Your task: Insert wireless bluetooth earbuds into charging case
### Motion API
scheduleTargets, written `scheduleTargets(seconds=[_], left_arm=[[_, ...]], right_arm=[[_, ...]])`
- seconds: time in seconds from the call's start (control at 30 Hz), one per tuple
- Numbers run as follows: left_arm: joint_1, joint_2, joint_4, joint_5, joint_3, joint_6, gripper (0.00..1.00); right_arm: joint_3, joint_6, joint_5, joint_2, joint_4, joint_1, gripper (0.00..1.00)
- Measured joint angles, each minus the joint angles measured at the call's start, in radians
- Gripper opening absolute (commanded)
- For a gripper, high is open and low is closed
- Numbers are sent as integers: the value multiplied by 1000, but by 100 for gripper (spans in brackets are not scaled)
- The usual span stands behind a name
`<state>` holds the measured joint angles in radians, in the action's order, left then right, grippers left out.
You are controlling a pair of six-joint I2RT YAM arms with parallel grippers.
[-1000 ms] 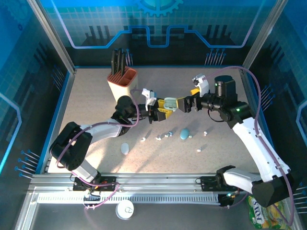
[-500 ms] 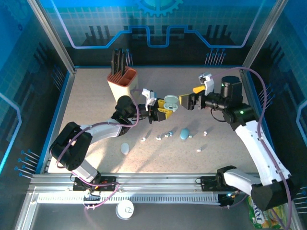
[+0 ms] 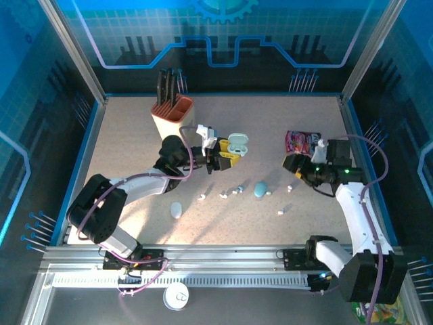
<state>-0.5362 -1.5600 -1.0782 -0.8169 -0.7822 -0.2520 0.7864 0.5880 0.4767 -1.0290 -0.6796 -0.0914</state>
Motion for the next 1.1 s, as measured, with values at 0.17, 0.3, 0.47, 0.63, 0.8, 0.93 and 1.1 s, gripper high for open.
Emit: scheduleTargets(seconds=[0.17, 0.3, 0.47, 0.63, 0.8, 0.93, 1.1], left_arm=[[3, 4, 0, 0, 0, 0, 35], [3, 10, 1, 0, 1, 0, 35], [3, 26, 6, 0, 8, 9, 35], [4, 28, 16, 0, 10, 19, 35], [4, 28, 19, 0, 12, 19, 35], [4, 28, 20, 0, 13, 19, 35], [4, 28, 20, 0, 13, 19, 35]], right_arm=[[-181, 192, 3, -13, 43, 68, 52], [-311, 365, 10, -54, 152, 110, 46], [-346, 479, 11, -119, 268, 124, 42], [-345, 533, 10, -207, 381, 137, 40], [-332, 565, 5, -292, 448, 178, 36], [-313, 588, 1, -324, 466, 198, 34], [-290, 597, 6, -363, 473, 203, 33]])
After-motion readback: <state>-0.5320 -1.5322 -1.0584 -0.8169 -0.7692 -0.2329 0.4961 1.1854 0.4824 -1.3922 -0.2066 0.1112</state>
